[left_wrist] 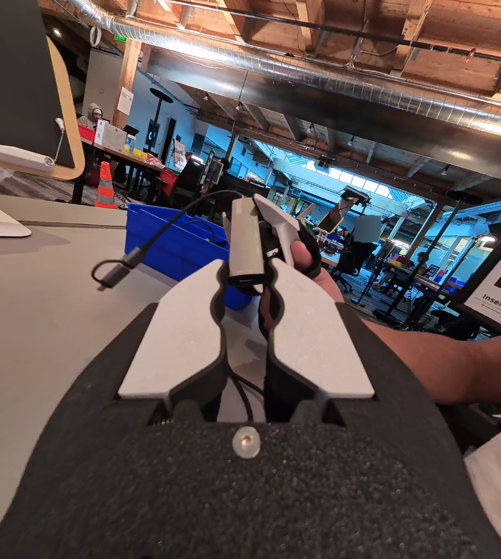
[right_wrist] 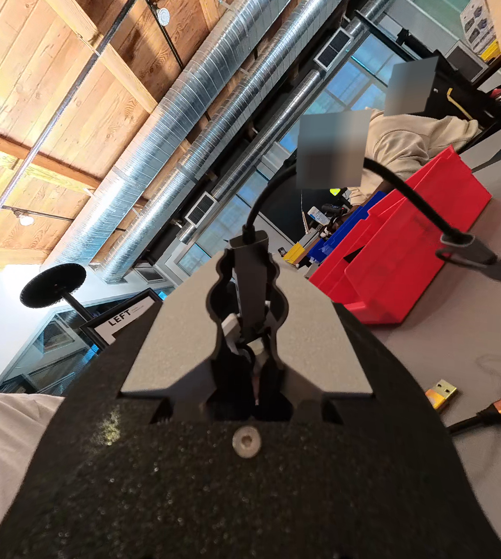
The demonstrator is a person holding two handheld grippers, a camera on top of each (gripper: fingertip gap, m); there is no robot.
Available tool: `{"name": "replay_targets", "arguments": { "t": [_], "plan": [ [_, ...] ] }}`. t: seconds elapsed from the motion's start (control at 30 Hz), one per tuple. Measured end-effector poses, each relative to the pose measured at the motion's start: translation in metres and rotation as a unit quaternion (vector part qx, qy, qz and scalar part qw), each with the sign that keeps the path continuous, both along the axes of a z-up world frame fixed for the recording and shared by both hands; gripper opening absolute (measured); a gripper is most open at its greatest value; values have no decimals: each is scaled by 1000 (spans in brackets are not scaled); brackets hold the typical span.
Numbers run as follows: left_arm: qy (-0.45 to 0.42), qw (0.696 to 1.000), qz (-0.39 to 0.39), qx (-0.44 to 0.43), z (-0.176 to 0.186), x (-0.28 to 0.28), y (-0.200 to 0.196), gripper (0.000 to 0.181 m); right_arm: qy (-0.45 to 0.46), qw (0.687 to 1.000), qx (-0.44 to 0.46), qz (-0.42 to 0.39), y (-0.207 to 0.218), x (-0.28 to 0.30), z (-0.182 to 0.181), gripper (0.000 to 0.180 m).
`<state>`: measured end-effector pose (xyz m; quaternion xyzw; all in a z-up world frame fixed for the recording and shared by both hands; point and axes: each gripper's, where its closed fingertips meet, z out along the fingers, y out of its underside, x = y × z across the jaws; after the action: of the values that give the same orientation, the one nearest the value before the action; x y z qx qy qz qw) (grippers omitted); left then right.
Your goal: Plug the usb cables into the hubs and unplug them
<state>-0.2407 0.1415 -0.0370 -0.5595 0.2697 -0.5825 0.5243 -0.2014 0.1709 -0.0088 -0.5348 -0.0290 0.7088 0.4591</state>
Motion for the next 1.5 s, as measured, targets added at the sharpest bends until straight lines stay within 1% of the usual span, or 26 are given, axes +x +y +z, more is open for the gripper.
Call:
{"name": "replay_targets", "arguments": {
  "t": [0.03,0.17,0.23,0.3,0.4,0.47,0.5,0.57,0.6,0.63,0.73,0.87,0.9,0.97,1.0,1.03,1.1,1.2,1.23,1.27,1.3,1.33,1.37,1.4,1.43,1.5],
  "plan": [
    [9,1000,-1,-1,-3,0,0,23,-2,1000,-2,-2,1,0,-1,21],
    [37,999,-1,-7,-4,-1,0,23,-2,1000,-7,4,1,-1,-4,21],
    [38,999,9,-6,0,-6,3,23,-28,1000,-10,11,2,-4,-9,21],
    [47,999,25,2,3,-13,8,24,-96,995,3,8,3,-6,-20,24],
    [63,997,52,3,2,-26,18,24,-212,976,41,-31,8,0,-32,26],
    [75,994,73,3,-3,-36,26,24,-307,947,59,-67,14,6,-47,27],
    [82,993,84,4,-5,-40,29,24,-374,921,61,-87,19,10,-60,27],
    [97,990,104,11,-8,-47,36,24,-515,846,53,-130,28,24,-92,27],
    [107,988,112,15,-10,-49,39,24,-566,811,42,-141,30,28,-107,27],
    [119,986,119,19,-13,-51,42,24,-597,790,28,-140,29,26,-119,27],
    [144,980,134,12,-23,-52,48,24,-635,760,-22,-139,25,10,-149,26],
    [164,977,135,-1,-35,-48,49,24,-684,712,-63,-145,25,-2,-179,23],
    [164,978,133,-4,-36,-47,48,24,-690,705,-73,-145,26,-3,-185,23],
    [163,978,127,-6,-37,-44,47,24,-684,710,-86,-142,29,-6,-187,22],
    [163,978,126,-6,-38,-44,47,24,-678,715,-85,-147,31,-4,-180,19],
    [163,979,124,-6,-38,-43,46,24,-669,723,-64,-160,34,-2,-167,19],
    [158,980,120,-13,-37,-44,46,24,-665,724,23,-179,37,4,-131,20],
    [149,983,104,-31,-38,-41,43,24,-660,698,199,-192,27,-5,-86,29],
    [149,984,96,-32,-38,-39,42,24,-665,680,256,-176,20,-13,-83,30],
    [150,984,89,-31,-39,-36,39,24,-684,646,292,-169,18,-15,-87,31],
    [150,985,79,-29,-39,-32,36,24,-707,611,312,-173,19,-14,-92,31],
    [148,986,67,-26,-38,-28,32,24,-721,587,327,-169,20,-14,-98,31],
    [145,988,53,-22,-36,-24,27,24,-727,574,340,-160,19,-16,-105,28],
    [145,989,39,-17,-36,-19,22,24,-731,564,350,-159,19,-15,-108,13],
    [153,988,26,-10,-37,-15,17,24,-735,554,359,-154,18,-13,-111,10],
    [179,983,-1,30,-42,-11,10,23,-735,546,382,-123,11,-10,-116,8]
  ]
}}
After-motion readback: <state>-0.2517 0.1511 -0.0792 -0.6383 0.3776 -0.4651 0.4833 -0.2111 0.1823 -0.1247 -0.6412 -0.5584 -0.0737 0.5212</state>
